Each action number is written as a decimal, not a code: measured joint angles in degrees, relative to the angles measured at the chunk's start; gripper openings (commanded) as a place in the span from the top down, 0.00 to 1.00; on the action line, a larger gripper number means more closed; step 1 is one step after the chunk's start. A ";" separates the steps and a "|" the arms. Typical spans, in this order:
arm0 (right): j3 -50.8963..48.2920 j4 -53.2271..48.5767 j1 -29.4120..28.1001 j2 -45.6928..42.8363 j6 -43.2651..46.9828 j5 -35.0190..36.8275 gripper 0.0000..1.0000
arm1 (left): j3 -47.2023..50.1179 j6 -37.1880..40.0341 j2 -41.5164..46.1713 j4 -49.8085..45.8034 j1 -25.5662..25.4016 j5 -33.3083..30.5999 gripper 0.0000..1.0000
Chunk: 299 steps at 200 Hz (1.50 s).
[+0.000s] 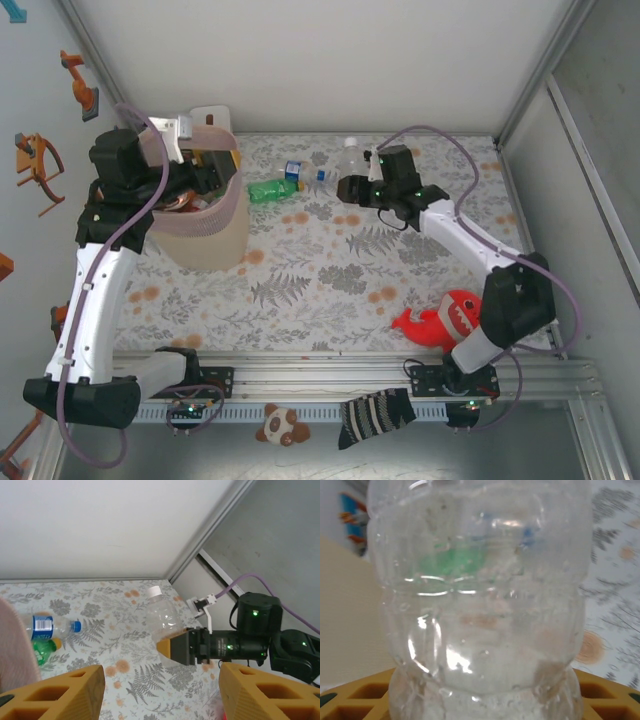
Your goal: Put the plastic bottles in the bin
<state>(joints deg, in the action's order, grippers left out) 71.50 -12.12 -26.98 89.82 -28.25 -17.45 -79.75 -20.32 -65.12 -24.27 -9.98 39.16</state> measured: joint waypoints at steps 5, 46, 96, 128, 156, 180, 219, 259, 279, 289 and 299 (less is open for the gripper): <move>-0.48 0.87 -0.09 -0.87 0.72 -1.20 0.48 | 0.00 -0.09 0.00 0.48 -0.22 0.15 0.38; -3.19 8.72 -2.32 -7.72 8.70 -10.95 0.50 | 0.07 -1.05 -0.20 5.16 -2.64 2.29 0.36; -4.00 17.16 -5.49 -12.72 12.81 -20.00 0.52 | 0.83 -1.55 -0.52 12.92 -7.74 6.45 0.25; -4.00 22.38 -7.30 -14.34 12.39 -24.90 0.53 | 0.92 -1.25 -0.52 17.64 -11.50 9.11 0.19; -4.00 26.73 -8.87 -15.23 11.02 -28.28 0.55 | 0.92 -0.17 -0.50 19.91 -14.25 10.91 0.16; -3.87 29.29 -10.47 -15.89 10.05 -30.16 0.55 | 0.92 1.20 -0.39 20.74 -16.90 11.80 0.14; -2.75 31.71 -12.81 -16.00 9.62 -32.54 0.55 | 0.17 3.69 -0.55 20.41 -20.59 12.41 0.13; -1.33 33.05 -14.29 -16.02 9.62 -33.14 0.55 | -1.46 6.03 -1.66 19.93 -23.23 12.59 0.18; -1.27 33.44 -14.60 -16.02 9.62 -33.14 0.55 | -1.68 6.93 -2.14 19.80 -24.22 12.87 0.22; -1.27 33.46 -14.64 -16.02 9.62 -33.16 0.55 | -1.70 7.32 -2.27 19.69 -24.63 13.00 0.23; -1.27 33.46 -14.75 -16.02 9.62 -33.14 0.55 | -1.79 7.65 -2.38 19.47 -24.94 13.03 0.24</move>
<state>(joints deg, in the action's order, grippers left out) 70.24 21.34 -41.74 73.80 -18.63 -50.59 -81.54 -12.67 -67.51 -4.80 -34.92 52.18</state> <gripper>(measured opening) 0.530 0.768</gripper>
